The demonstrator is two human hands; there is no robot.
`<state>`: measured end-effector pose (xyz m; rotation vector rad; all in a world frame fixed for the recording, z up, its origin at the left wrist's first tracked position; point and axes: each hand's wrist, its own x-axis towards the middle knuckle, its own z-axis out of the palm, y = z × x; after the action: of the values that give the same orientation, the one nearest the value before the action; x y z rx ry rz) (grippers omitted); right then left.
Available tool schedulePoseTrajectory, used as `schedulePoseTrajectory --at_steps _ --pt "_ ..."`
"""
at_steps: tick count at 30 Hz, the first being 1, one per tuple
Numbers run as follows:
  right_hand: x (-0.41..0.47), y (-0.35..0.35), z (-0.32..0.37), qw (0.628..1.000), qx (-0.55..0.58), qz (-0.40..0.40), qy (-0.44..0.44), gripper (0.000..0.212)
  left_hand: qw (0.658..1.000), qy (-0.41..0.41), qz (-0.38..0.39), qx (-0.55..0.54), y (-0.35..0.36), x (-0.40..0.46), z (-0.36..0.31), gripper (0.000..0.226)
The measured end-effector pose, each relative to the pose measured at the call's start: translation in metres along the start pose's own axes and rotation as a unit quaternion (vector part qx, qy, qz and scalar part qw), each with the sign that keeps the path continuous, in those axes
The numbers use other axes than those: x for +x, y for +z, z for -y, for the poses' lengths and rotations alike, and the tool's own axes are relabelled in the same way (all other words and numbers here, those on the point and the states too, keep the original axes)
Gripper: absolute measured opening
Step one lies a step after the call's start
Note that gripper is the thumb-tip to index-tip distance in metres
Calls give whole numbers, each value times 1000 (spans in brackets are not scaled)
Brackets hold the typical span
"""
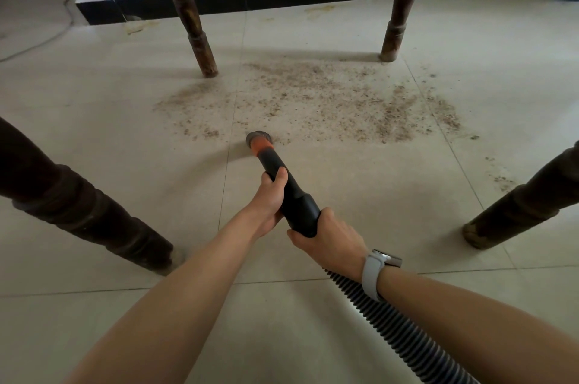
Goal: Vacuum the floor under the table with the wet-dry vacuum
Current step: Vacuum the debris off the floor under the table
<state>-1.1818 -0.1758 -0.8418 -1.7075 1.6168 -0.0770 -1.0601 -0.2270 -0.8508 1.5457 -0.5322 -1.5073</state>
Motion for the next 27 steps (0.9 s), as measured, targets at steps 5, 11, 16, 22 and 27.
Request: schedulePoseTrajectory --at_steps 5,11,16,22,27 --pt "-3 -5 -8 1000 4 -4 8 46 1000 0 6 8 11 -1 2 47" --pt "-7 -10 -22 1000 17 -12 20 47 1000 -2 22 20 28 -3 7 48" --pt "-13 -17 -31 998 48 -12 28 47 999 -5 31 29 41 -4 8 48" --pt "-19 -24 -43 997 56 -29 37 46 998 -6 43 45 58 -6 12 50" --pt "-25 -30 -54 996 53 -45 50 46 997 -10 55 52 73 -8 16 50"
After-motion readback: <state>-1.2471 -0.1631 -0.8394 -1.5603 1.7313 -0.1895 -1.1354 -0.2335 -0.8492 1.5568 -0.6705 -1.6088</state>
